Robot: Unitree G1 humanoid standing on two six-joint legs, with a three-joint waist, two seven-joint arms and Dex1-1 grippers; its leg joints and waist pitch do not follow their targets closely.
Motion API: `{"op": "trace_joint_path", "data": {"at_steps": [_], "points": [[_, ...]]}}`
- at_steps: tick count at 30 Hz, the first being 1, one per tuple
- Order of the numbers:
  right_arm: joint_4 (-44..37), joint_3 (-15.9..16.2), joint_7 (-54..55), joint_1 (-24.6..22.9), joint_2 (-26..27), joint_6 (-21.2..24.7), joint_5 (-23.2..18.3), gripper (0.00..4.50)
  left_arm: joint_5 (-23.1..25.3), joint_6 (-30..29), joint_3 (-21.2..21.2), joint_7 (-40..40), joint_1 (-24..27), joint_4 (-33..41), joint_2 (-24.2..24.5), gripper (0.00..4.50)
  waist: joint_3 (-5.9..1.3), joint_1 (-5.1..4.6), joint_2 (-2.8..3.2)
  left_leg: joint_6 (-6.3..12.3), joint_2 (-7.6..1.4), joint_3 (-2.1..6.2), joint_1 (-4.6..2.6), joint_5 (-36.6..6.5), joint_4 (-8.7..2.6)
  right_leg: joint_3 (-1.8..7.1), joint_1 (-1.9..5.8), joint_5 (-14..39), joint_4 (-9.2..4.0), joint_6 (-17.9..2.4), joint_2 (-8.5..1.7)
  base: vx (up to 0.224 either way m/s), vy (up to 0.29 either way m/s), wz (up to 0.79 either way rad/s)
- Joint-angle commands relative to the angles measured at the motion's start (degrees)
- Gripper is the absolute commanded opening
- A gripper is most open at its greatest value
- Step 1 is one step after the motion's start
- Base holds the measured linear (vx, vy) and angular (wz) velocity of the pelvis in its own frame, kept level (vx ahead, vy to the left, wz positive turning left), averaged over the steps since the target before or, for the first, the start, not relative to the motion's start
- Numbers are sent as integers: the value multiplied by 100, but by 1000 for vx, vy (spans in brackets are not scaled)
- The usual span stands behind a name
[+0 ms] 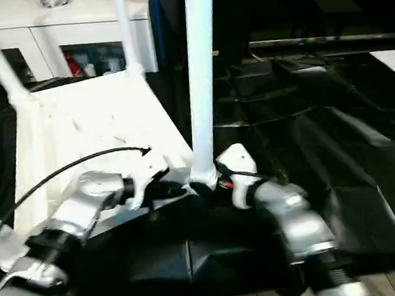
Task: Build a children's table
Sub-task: Rotate leg to tighten
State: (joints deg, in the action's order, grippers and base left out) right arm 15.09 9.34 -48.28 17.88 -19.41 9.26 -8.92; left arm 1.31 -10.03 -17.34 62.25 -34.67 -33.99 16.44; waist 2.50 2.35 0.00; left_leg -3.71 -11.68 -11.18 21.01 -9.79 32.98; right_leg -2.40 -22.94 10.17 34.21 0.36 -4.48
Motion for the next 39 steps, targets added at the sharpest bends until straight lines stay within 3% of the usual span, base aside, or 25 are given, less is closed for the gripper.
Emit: {"op": "trace_joint_path", "data": {"at_steps": [1, 6, 10, 14, 15, 17, 27, 34, 39], "points": [[-296, 142, -586, -25, -150, 116, -174, 390, -160, 61, -124, 538, 197, 119, 108, 0, -329, 42, -62, 338, -127, 65, -27, -1426, -348, 198, 245, 1486, -443, -1123, -303, 0, 0, 0], [-389, 211, -998, -3, -443, 218, -214, 390, -355, -141, -175, 1164, 332, 475, 404, 0, -337, 64, -18, 300, -161, 51, -68, -1300, -350, 189, 214, 1140, -391, -1334, -277, 0, 0, 0], [-400, 386, -1181, 56, -566, 255, -134, 390, -413, -163, -186, 1357, 340, 537, 535, 0, -337, 88, -27, 244, -159, 46, -70, -1338, -354, 191, 227, 1025, -367, -1360, -280, 0, 0, 0], [-283, 414, -1205, 156, -465, 246, -118, 390, -425, -228, -170, 1458, 357, 614, 570, 0, -321, 95, -26, 180, -151, 44, -73, -1447, -358, 201, 223, 1294, -398, -1297, -298, 0, 0, 0], [-237, 413, -1179, 199, -421, 233, -119, 375, -415, -231, -172, 1456, 360, 617, 566, 0, -324, 89, -46, 171, -149, 44, -70, -1438, -355, 201, 224, 1315, -396, -1280, -296, 0, 0, 0], [-217, 419, -1174, 220, -409, 233, -115, 375, -413, -232, -172, 1452, 358, 616, 567, 0, -326, 88, -38, 162, -150, 47, -72, -1413, -357, 199, 221, 1298, -393, -1277, -291, 0, 0, 0], [-40, 448, -1196, 328, -347, 152, -99, 289, -417, -254, -170, 1407, 326, 580, 565, 0, -332, 97, -53, 179, -142, 42, -65, -1326, -343, 200, 238, 1206, -377, -1285, -288, 0, 0, 0], [6, 512, -1256, 318, -373, 117, -78, 261, -410, -243, -162, 1393, 317, 540, 570, 0, -337, 97, -42, 195, -143, 41, -68, -1284, -338, 197, 239, 1095, -367, -1318, -282, 0, 0, 0], [306, 236, -694, 291, -99, 64, -103, 256, -308, -222, -43, 857, 221, 299, 363, 0, -321, 87, -45, 146, -134, 44, -69, -1428, -344, 194, 226, 1356, -395, -1283, -293, 0, 0, 0]]}}
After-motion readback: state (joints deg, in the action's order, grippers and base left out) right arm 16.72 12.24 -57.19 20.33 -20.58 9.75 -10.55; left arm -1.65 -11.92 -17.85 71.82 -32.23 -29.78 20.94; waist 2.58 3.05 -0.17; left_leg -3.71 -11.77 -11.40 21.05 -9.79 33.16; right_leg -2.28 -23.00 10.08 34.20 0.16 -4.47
